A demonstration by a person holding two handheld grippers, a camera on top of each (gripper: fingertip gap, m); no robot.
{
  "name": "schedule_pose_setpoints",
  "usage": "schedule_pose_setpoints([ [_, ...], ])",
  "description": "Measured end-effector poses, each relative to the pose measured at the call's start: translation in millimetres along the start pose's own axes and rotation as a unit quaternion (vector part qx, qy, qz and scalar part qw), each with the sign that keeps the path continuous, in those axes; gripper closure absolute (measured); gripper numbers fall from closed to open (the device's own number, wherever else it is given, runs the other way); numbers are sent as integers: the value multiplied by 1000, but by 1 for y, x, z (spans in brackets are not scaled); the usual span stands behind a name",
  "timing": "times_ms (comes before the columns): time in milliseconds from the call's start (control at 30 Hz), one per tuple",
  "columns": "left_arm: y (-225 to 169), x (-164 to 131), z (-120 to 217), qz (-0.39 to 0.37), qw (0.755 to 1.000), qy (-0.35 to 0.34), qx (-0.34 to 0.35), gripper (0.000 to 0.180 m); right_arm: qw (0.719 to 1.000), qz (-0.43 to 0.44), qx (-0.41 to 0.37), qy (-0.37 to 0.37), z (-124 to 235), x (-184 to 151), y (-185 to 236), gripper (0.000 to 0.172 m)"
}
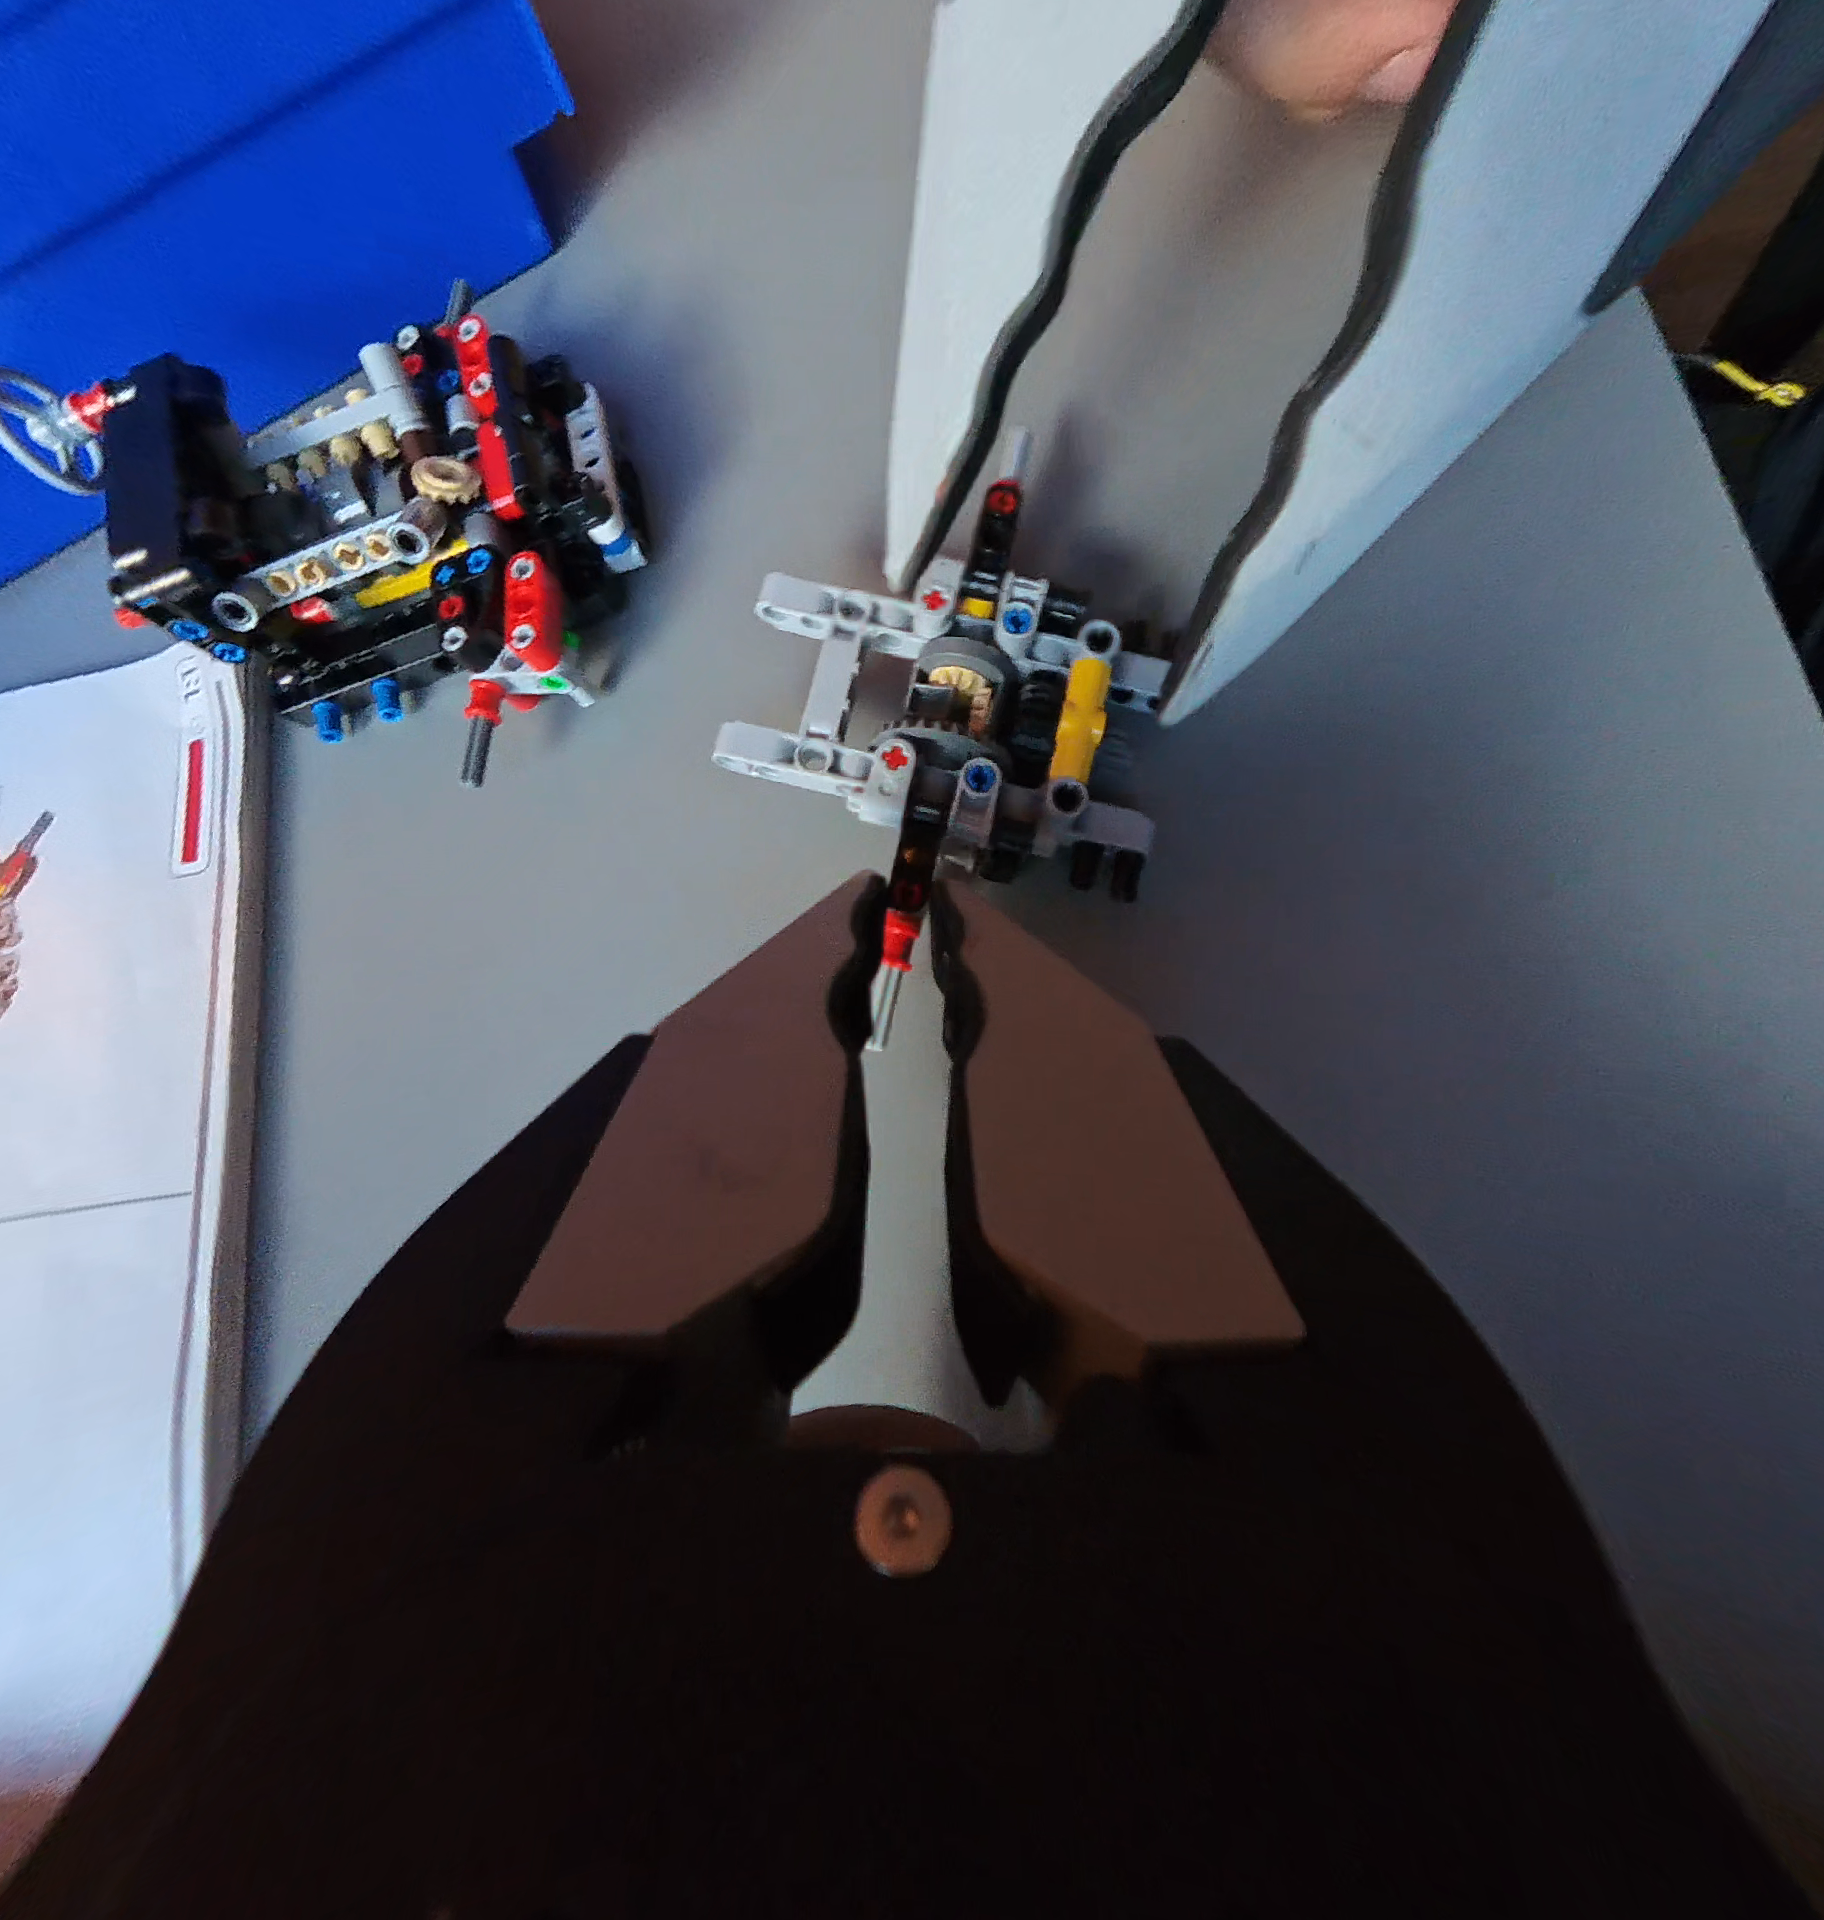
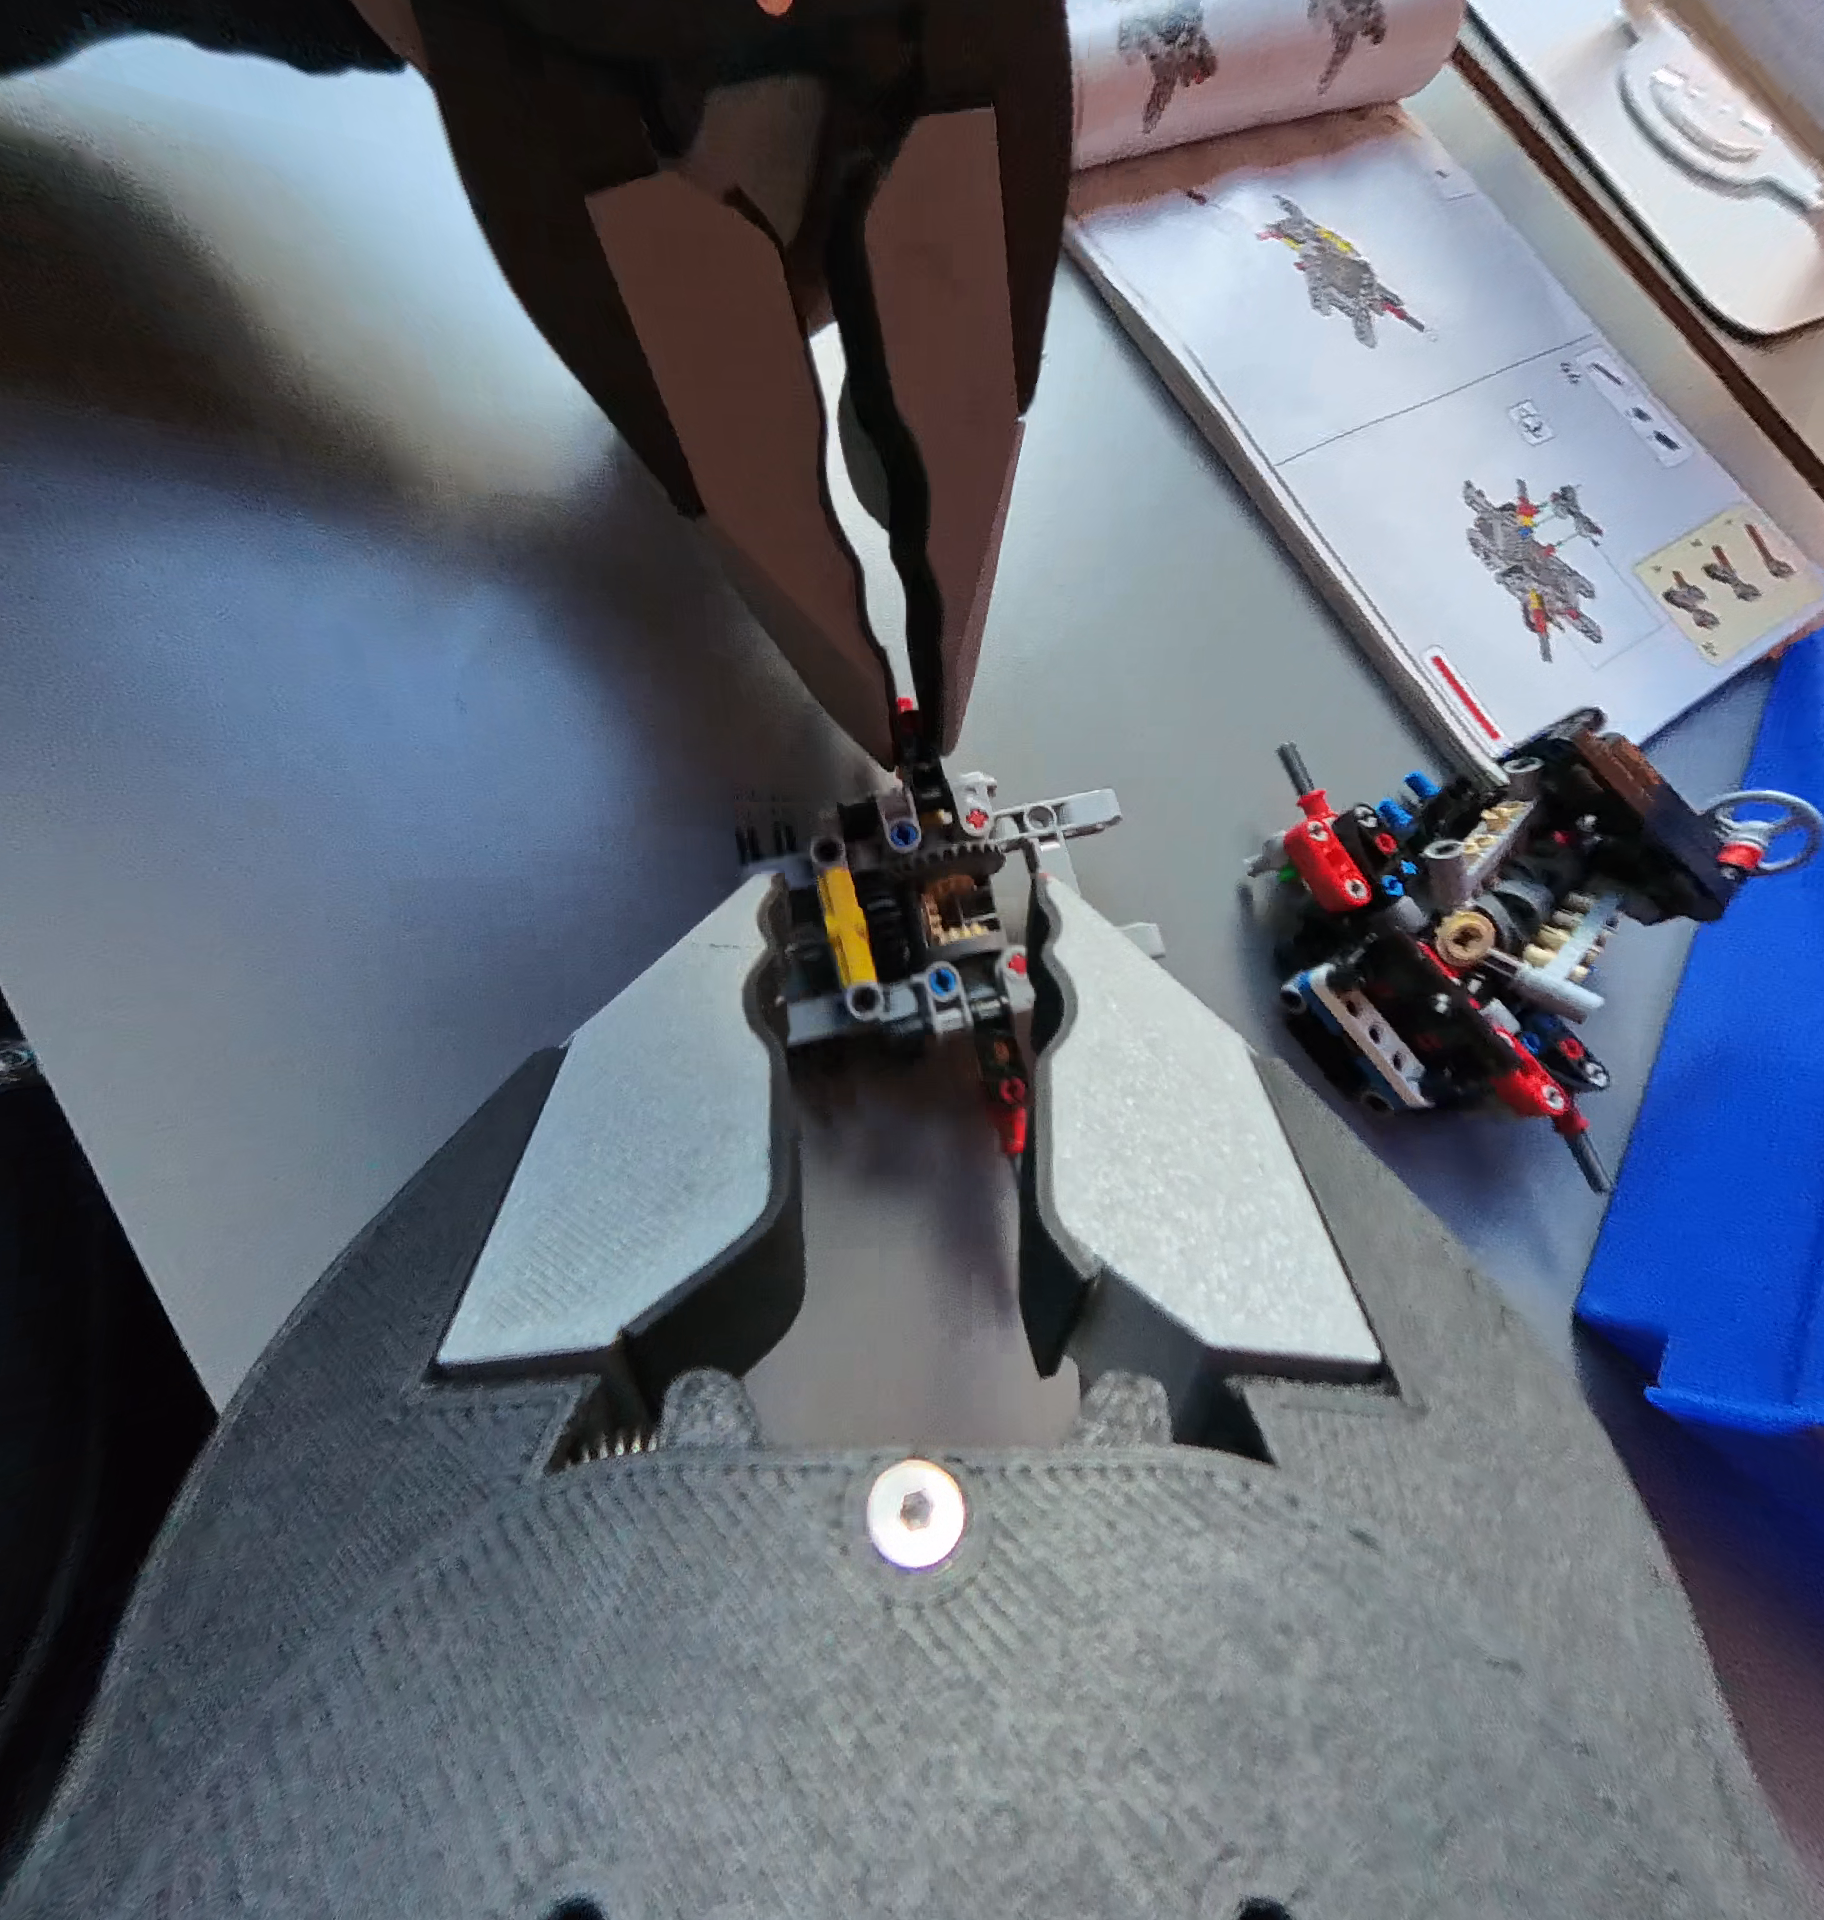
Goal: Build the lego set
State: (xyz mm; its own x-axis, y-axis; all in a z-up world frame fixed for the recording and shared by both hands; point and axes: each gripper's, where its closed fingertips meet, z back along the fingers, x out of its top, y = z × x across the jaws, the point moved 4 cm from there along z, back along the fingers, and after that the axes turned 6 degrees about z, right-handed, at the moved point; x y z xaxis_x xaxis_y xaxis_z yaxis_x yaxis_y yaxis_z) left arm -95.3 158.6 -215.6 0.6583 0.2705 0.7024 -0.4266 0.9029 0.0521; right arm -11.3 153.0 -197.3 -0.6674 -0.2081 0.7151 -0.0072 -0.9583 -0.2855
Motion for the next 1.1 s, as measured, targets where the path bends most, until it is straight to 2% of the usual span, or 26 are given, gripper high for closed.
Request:
schedule_pose_setpoints([
  [200, -17, -2, 3, 1, 1000, -22, -1, 175, 998, 43, 14, 41, -17, -1, 9, 125],
  [267, -18, -4, 5, 5, 1000, -23, 12, 175, 997, 63, 8, 42, -18, 2, 11, 130],
  [367, -20, -4, 4, 43, 999, -33, 4, 175, 995, 84, -2, 49, -18, 4, 15, 138],
  [467, -21, -7, 3, 67, 997, -33, 12, 175, 996, 77, -7, 48, -18, 5, 18, 136],
  [600, -27, -8, 5, 94, 995, -43, 18, 175, 998, 45, 16, 38, -18, 6, 17, 135],
  [767, -28, -10, 7, 81, 995, -47, 24, 175, 990, 124, 35, 48, -21, 4, 16, 137],
  [933, -28, -11, 7, 77, 995, -52, 22, 175, 983, 156, 87, 40, -24, 9, 16, 135],
  [1100, -28, -11, 7, 77, 995, -52, 27, 175, 983, 120, 137, 39, -24, 9, 12, 135],
])
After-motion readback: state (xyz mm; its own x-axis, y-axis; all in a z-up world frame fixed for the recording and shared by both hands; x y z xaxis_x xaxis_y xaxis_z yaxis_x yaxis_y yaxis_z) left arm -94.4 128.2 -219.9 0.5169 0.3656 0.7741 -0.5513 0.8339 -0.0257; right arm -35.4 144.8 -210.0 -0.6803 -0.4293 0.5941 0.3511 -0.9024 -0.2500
